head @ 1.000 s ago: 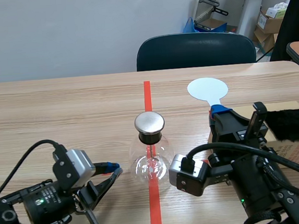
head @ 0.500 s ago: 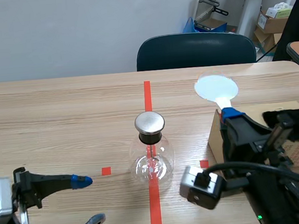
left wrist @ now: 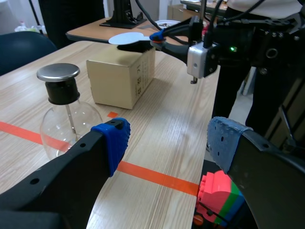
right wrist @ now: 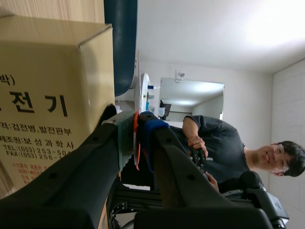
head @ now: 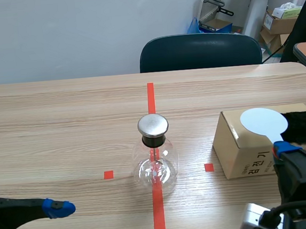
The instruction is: Do the electroscope experiment
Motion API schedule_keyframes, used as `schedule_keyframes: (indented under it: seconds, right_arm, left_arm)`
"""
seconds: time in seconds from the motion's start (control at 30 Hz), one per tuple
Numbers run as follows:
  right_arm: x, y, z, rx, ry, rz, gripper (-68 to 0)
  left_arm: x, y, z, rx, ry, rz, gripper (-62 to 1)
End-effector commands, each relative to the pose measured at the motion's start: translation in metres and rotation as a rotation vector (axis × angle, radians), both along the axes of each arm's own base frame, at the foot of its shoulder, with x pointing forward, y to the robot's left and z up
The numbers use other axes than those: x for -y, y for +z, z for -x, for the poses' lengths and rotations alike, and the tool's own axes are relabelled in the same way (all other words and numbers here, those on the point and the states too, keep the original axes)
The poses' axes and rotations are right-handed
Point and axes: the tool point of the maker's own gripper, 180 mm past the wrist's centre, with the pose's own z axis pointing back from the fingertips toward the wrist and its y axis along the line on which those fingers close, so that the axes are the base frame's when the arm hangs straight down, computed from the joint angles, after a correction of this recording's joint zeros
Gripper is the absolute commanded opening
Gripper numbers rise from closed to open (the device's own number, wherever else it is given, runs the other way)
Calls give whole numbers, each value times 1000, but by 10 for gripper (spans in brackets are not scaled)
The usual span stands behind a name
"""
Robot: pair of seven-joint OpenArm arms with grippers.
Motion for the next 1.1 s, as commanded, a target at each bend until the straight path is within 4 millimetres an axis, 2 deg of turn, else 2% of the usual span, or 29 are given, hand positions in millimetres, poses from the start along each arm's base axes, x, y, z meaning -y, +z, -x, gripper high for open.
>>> schedule_keyframes:
  seconds: [0.0,0.17,0.3,0.57,1.07]
  right_arm:
    - [0,16,-7,86,-3,-7,-656]
    - [5,3,-11,64,-11,-1,-656]
    - [8,-3,-19,65,-19,0,-656]
    - [4,-19,-13,18,11,2,-656]
    - [7,-32,-11,-41,-6,-2,-655]
  left_arm:
    - [3,5,0,2,9,30,-232]
    - [2,4,4,-13,10,35,-232]
    - [0,16,10,-11,4,101,-232]
    - [3,25,7,-8,15,140,-232]
    - [4,23,7,-11,21,130,-232]
